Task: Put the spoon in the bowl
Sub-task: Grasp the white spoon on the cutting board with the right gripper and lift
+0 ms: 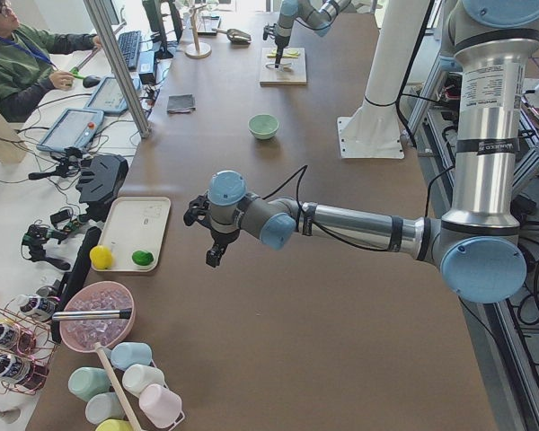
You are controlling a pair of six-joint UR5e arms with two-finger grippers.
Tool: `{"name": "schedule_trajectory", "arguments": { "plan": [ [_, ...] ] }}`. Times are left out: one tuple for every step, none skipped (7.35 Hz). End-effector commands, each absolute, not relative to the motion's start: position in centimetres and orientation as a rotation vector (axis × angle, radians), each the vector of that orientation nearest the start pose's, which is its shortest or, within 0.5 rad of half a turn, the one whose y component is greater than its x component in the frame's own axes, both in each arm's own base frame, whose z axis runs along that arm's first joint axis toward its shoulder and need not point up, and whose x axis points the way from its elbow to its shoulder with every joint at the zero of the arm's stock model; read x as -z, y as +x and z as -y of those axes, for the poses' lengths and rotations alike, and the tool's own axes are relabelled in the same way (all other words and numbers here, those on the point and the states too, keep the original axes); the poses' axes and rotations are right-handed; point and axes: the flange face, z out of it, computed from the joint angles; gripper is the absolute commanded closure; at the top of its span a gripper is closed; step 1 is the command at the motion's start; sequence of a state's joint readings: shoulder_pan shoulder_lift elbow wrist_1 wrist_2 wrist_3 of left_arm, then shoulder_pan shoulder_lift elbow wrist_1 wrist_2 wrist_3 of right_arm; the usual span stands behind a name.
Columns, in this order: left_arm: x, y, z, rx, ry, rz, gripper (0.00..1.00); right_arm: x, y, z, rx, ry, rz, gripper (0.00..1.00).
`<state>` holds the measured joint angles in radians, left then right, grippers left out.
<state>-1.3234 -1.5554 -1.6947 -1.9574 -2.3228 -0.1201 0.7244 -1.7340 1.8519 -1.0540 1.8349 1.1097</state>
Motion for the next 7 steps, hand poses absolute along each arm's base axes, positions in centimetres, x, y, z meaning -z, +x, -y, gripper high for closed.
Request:
{"name": "schedule_trajectory", "arguments": {
  "plan": [
    [-56.1,6.1,50.7,-0.306,0.331,-0.812,0.01,-55.3,-27.2,38.3,-0.17,0.142,0.667,0.43],
    [-56.1,6.1,50.7,-0.304,0.33,-0.813,0.01,-55.1,-27.3,38.4,-0.178,0.142,0.672,0.54],
    [-56.0,6.1,50.7,-0.305,0.332,-0.813,0.01,-54.7,-27.5,38.5,-0.229,0.126,0.683,0.81],
    [-55.9,6.1,50.7,-0.305,0.333,-0.813,0.01,-54.3,-27.7,38.6,-0.245,0.124,0.692,1.0],
    [-55.9,6.1,50.7,-0.306,0.333,-0.814,0.01,-54.4,-27.7,38.6,-0.246,0.123,0.691,1.0],
    [-55.9,6.1,50.7,-0.306,0.333,-0.814,0.01,-53.1,-28.0,38.8,-0.245,0.135,0.712,1.0],
    [-55.8,6.1,50.7,-0.306,0.334,-0.815,0.01,-50.5,-27.9,38.7,-0.234,0.155,0.753,1.0]
  ]
}}
